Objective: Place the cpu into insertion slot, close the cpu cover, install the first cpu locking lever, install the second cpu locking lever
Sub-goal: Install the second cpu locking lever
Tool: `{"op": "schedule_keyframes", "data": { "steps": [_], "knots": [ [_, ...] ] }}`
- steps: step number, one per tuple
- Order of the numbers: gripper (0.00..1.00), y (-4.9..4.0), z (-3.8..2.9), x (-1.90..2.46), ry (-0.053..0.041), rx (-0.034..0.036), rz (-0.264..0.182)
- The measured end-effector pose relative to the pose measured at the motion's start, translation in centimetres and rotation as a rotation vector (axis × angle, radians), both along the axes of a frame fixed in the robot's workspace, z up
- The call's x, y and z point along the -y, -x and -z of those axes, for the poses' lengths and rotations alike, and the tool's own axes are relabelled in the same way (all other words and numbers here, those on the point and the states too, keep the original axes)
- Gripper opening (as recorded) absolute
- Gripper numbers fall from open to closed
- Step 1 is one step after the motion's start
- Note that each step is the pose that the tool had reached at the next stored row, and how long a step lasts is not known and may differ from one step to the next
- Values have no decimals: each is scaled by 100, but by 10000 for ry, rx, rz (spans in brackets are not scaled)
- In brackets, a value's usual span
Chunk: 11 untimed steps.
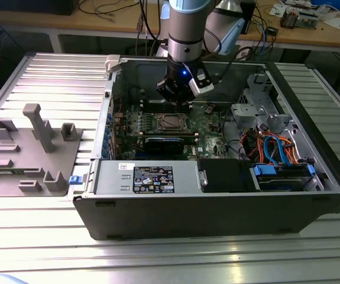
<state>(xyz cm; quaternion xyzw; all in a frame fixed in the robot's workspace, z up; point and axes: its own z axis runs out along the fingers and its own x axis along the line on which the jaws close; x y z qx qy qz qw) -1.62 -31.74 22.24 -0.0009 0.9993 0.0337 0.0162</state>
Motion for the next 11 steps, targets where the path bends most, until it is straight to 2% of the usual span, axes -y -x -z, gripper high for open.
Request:
{"op": "schedule_keyframes", "data": {
  "steps": [11],
  "knots": [
    [11,0,-25,0,-1,1,0]
  ]
}}
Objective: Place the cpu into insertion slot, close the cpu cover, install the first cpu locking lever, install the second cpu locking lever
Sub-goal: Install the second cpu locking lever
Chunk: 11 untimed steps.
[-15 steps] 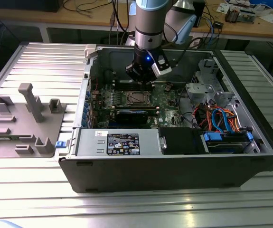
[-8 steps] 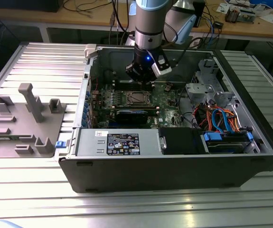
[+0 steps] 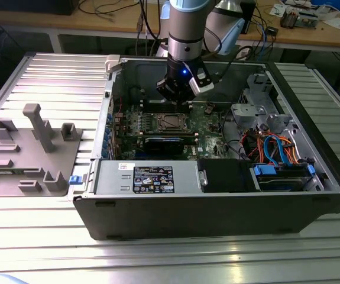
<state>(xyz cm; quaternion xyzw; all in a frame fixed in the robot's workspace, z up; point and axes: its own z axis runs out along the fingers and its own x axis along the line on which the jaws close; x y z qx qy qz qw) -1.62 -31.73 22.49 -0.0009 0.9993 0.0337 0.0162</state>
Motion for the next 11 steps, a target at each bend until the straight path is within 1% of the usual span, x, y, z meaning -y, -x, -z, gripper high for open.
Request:
{"op": "schedule_keyframes", "data": {
  "steps": [11],
  "knots": [
    [11,0,0,17,0,0,0]
  ]
}}
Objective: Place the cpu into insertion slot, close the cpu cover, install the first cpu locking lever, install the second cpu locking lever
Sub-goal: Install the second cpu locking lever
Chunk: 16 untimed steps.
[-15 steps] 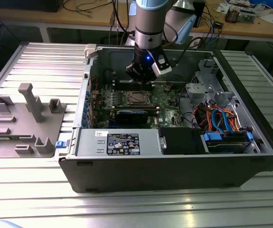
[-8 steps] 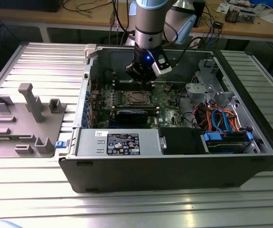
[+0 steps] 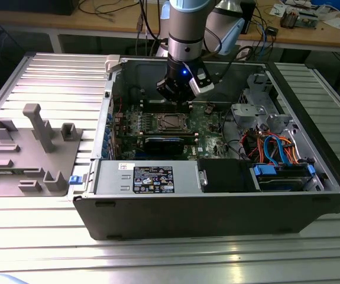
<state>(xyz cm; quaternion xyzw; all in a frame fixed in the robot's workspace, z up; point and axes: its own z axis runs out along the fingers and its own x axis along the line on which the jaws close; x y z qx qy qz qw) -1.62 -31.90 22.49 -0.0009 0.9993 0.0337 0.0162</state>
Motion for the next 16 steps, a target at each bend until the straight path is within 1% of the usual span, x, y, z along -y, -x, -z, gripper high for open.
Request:
{"op": "schedule_keyframes", "data": {
  "steps": [7,13,16],
  "knots": [
    [11,0,-12,1,1,0,0],
    [11,0,-60,0,1,0,0],
    [11,0,-68,1,-2,1,-1]
  ]
}}
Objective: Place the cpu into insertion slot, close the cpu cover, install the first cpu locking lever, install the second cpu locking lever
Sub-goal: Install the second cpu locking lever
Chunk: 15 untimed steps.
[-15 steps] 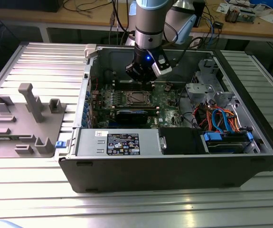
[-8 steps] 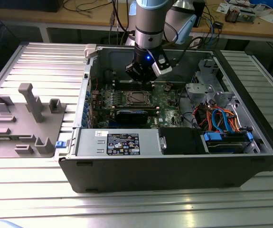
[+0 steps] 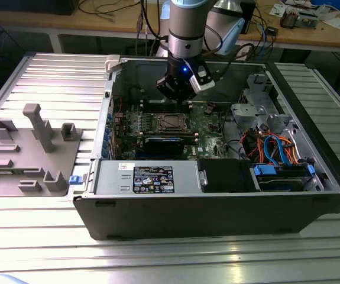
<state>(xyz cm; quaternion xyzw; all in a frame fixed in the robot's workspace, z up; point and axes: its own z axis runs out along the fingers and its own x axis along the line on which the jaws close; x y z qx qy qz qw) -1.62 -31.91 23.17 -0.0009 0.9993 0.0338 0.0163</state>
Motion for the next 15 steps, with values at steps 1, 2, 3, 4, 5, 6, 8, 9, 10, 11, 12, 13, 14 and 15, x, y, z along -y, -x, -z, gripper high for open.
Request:
{"op": "schedule_keyframes", "data": {
  "steps": [1,2,3,4,5,6,8,9,10,11,12,13,14,15],
  "knots": [
    [11,0,-1,3,2,-2,0],
    [11,0,-2,8,4,-2,-2],
    [11,0,-1,14,2,-1,-1],
    [11,0,-1,24,2,-1,0],
    [11,0,-1,30,2,-2,0],
    [11,0,-1,35,2,-1,0],
    [11,0,0,43,1,0,1],
    [11,0,0,44,0,-1,2],
    [11,0,0,44,1,-1,2],
    [11,0,-1,45,3,-2,0],
    [11,0,-1,46,2,-1,0],
    [11,0,-1,47,2,-1,1],
    [11,0,-1,47,2,-1,0],
    [11,0,-1,48,2,-1,1]
  ]
}}
